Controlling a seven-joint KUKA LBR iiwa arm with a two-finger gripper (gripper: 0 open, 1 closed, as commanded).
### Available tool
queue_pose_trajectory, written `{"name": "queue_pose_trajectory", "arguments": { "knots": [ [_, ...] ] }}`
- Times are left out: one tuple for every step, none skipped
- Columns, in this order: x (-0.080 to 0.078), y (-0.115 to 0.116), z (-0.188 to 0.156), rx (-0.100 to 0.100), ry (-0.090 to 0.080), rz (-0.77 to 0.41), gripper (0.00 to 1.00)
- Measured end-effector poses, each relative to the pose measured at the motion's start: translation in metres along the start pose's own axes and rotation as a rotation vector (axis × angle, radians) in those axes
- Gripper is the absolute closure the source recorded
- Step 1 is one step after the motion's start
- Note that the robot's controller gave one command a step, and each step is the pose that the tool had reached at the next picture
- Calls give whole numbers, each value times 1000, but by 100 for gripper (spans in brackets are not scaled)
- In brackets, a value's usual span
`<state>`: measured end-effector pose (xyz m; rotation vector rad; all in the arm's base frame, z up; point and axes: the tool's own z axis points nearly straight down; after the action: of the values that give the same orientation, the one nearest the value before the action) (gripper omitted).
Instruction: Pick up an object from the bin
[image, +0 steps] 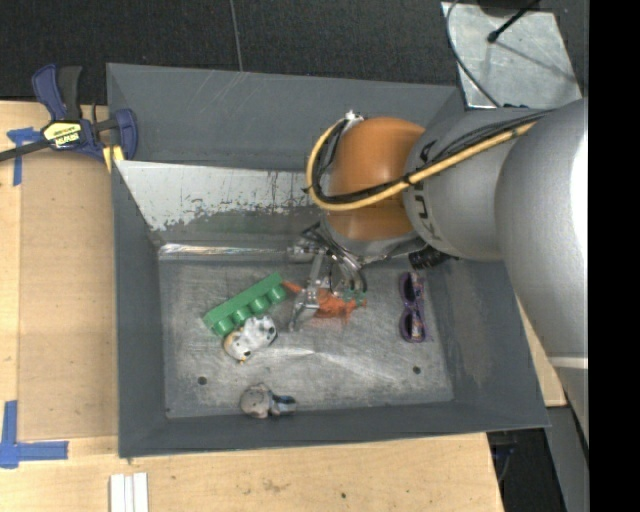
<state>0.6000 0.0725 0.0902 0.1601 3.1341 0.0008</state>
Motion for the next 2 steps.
{"name": "queue_pose_trajectory", "arguments": {
  "knots": [
    [0, 0, 0, 0, 0, 0, 0],
    [14, 14, 8, 0, -1, 42, 0]
  ]
}}
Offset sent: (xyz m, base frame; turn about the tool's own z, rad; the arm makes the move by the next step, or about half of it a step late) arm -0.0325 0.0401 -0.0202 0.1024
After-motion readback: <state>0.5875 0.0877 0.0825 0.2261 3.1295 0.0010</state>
